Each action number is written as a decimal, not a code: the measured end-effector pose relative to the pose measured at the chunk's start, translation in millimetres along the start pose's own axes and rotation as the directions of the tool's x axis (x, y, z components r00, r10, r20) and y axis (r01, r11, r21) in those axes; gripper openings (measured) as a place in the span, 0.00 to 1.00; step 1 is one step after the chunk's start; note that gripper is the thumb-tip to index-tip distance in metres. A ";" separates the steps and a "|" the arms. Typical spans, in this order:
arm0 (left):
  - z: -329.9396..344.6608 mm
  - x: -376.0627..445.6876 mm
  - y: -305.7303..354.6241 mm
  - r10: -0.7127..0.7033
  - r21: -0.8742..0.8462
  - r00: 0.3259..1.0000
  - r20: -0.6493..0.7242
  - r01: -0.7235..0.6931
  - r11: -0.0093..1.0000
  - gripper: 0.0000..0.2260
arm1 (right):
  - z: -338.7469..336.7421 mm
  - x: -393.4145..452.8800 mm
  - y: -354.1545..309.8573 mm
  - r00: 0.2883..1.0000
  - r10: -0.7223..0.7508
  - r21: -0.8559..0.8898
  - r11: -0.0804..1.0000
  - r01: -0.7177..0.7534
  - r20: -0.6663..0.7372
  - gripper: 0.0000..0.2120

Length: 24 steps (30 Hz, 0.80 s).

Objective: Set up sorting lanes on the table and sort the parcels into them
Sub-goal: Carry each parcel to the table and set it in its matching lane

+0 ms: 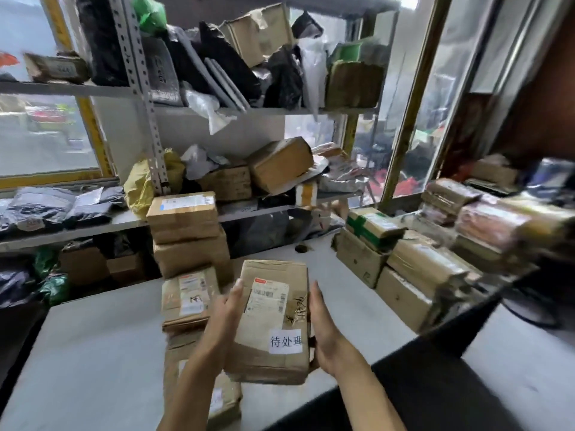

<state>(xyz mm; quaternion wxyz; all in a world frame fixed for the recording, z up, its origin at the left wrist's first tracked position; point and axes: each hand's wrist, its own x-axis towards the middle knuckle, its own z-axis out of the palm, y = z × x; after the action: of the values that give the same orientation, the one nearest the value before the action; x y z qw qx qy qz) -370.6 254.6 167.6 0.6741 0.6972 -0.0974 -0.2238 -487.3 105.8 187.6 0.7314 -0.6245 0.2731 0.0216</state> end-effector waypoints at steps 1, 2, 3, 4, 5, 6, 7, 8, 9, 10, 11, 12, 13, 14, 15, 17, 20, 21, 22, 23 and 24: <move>18.8 -3.4 1.8 0.011 0.024 1.000 0.002 -0.011 1.000 0.29 | -15.5 -5.5 2.5 1.000 -0.022 0.028 0.999 0.023 -0.019 0.35; 40.5 -1.2 -2.2 -0.007 0.038 1.000 0.024 0.006 0.999 0.33 | -35.0 -13.2 6.6 0.997 -0.060 0.057 0.996 0.063 -0.056 0.34; 58.1 1.2 -7.2 -0.014 0.045 0.999 0.050 0.011 0.999 0.38 | -50.3 -19.7 9.7 0.990 -0.095 0.088 0.991 0.104 -0.101 0.34; 76.1 2.7 -11.8 -0.024 0.041 0.996 0.084 0.020 0.999 0.40 | -67.7 -25.0 14.8 0.980 -0.132 0.113 0.982 0.149 -0.146 0.33; 91.5 6.3 -19.1 -0.029 0.039 0.993 0.116 0.025 0.999 0.41 | -81.6 -32.1 17.2 0.969 -0.155 0.136 0.974 0.183 -0.191 0.32; 105.9 8.3 -22.8 -0.051 0.038 0.987 0.153 0.045 0.998 0.43 | -93.7 -37.9 19.9 0.964 -0.155 0.167 0.967 0.193 -0.216 0.32; 124.2 0.2 -16.4 -0.072 0.064 0.976 0.204 0.060 0.996 0.44 | -107.5 -45.8 23.4 0.962 -0.141 0.200 0.961 0.190 -0.234 0.32; 140.9 -5.2 -11.3 -0.060 0.068 0.966 0.250 0.045 0.997 0.43 | -120.9 -51.7 27.5 0.959 -0.129 0.223 0.957 0.187 -0.251 0.32; 158.0 -11.9 -7.1 -0.045 0.074 0.949 0.313 0.023 0.997 0.40 | -133.3 -60.0 30.6 0.952 -0.117 0.241 0.952 0.189 -0.282 0.32; 173.0 -17.3 -4.4 -0.030 0.069 0.926 0.376 0.005 0.998 0.37 | -146.1 -66.4 35.4 0.947 -0.105 0.255 0.949 0.186 -0.302 0.32; 185.5 -19.7 -3.8 -0.014 0.071 0.910 0.415 -0.017 0.997 0.36 | -155.4 -72.7 37.8 0.943 -0.091 0.272 0.945 0.183 -0.321 0.33; 200.4 -20.1 -5.5 -0.003 0.075 0.901 0.433 -0.033 0.997 0.35 | -167.5 -79.1 42.2 0.934 -0.079 0.284 0.940 0.186 -0.350 0.34; 212.6 -19.2 -8.7 0.004 0.081 0.891 0.454 -0.045 0.996 0.36 | -177.4 -83.8 45.7 0.920 -0.064 0.293 0.937 0.188 -0.388 0.36; 227.3 -18.0 -12.3 -0.001 0.090 0.874 0.487 -0.049 0.995 0.36 | -188.8 -88.9 49.2 0.910 -0.050 0.305 0.934 0.189 -0.410 0.37; 239.7 -16.9 -15.4 -0.007 0.098 0.856 0.517 -0.051 0.994 0.36 | -197.8 -94.7 50.5 0.901 -0.042 0.307 0.932 0.191 -0.432 0.37; 266.8 -7.5 -27.8 -0.029 0.104 0.838 0.545 -0.033 0.994 0.38 | -218.6 -102.2 55.7 0.879 -0.038 0.298 0.933 0.201 -0.475 0.36; 304.1 0.1 -32.6 -0.092 0.117 0.787 0.610 0.025 0.993 0.37 | -247.0 -110.0 57.8 0.839 -0.034 0.264 0.942 0.209 -0.543 0.33; 316.4 -0.9 -28.2 -0.078 0.109 0.768 0.635 0.011 0.994 0.33 | -256.5 -111.7 57.3 0.829 -0.031 0.257 0.944 0.209 -0.558 0.33; 332.6 -0.9 -25.0 -0.076 0.111 0.739 0.670 0.002 0.994 0.29 | -269.7 -111.8 59.4 0.818 -0.017 0.259 0.945 0.201 -0.574 0.33; 346.4 -0.3 -21.2 -0.073 0.115 0.717 0.693 -0.009 0.993 0.28 | -281.2 -111.3 59.4 0.804 -0.008 0.256 0.946 0.199 -0.594 0.33; 361.9 3.4 -18.5 -0.071 0.115 0.701 0.710 -0.015 0.993 0.28 | -295.9 -107.9 60.0 0.791 0.003 0.265 0.943 0.201 -0.612 0.33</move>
<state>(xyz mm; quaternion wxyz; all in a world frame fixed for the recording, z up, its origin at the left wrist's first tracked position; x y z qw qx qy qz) -531.2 -69.9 152.0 0.5405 0.5943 -0.3519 -0.4804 -711.6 -121.4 158.5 0.6960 -0.4868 0.4584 -0.2618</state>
